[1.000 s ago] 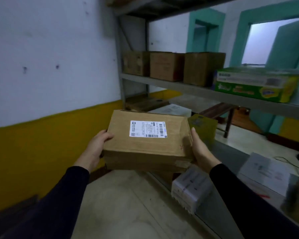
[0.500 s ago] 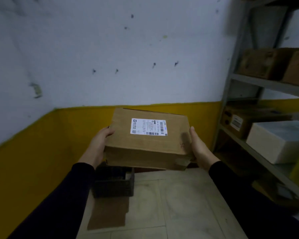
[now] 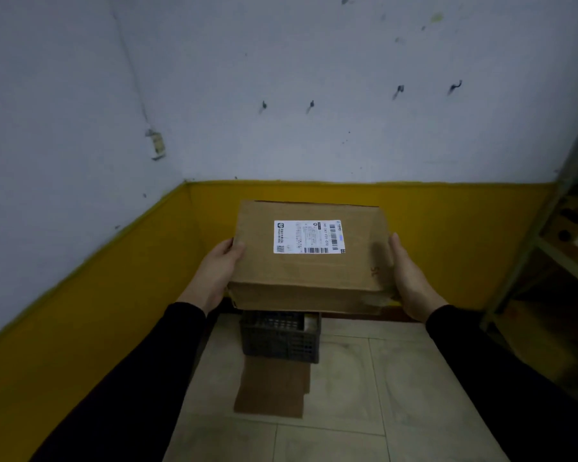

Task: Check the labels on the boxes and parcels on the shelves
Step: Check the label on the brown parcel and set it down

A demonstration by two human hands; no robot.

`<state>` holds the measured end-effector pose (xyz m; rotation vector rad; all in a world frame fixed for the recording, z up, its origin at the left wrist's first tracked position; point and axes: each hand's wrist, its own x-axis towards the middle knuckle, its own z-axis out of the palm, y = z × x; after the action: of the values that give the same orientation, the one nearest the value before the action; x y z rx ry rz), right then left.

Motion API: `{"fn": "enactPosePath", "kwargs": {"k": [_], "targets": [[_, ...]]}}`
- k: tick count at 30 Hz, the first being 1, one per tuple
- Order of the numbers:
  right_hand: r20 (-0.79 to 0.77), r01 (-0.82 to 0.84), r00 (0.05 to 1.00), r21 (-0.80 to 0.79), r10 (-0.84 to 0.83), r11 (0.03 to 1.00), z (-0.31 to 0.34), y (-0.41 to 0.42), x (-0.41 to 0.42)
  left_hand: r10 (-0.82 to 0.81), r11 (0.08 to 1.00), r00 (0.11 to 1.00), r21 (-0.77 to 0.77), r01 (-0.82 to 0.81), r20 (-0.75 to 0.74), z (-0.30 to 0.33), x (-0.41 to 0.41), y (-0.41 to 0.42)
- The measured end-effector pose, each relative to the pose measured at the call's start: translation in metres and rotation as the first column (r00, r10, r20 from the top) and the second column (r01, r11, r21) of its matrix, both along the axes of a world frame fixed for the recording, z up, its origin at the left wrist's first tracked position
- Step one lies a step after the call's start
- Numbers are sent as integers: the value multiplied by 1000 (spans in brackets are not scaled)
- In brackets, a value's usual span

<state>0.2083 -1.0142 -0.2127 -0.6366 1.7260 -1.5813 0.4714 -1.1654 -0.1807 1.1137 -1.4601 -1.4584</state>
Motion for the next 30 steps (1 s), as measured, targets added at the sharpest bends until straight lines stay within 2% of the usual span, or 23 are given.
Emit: {"fn": "enactPosePath", "kwargs": {"k": [4, 9, 13, 16, 20, 23, 30], "targets": [[-14, -22, 1000, 6, 22, 1000, -17, -65, -6, 31, 999, 996, 12, -32, 84, -21, -13, -70], [-23, -63, 998, 49, 64, 997, -33, -159, -26, 94, 994, 987, -62, -87, 133, -44, -43, -154], [-40, -143, 988, 104, 148, 984, -54, -246, -54, 104, 991, 965, -104, -81, 241, -62, -60, -233], [-7, -180, 983, 170, 184, 969, -68, -310, -68, 75, 996, 954, -74, -56, 289, -77, -68, -297], [28, -118, 993, 264, 114, 957, -89, -383, -80, 19, 997, 925, -78, 11, 380, -103, -83, -380], [97, -90, 993, 313, 63, 945, -109, -440, -78, -32, 995, 919, -73, 66, 394, -135, -101, -454], [216, 10, 970, 429, -113, 903, -195, -557, -90, -191, 982, 832, 100, 162, 522, -214, -151, -603]]}}
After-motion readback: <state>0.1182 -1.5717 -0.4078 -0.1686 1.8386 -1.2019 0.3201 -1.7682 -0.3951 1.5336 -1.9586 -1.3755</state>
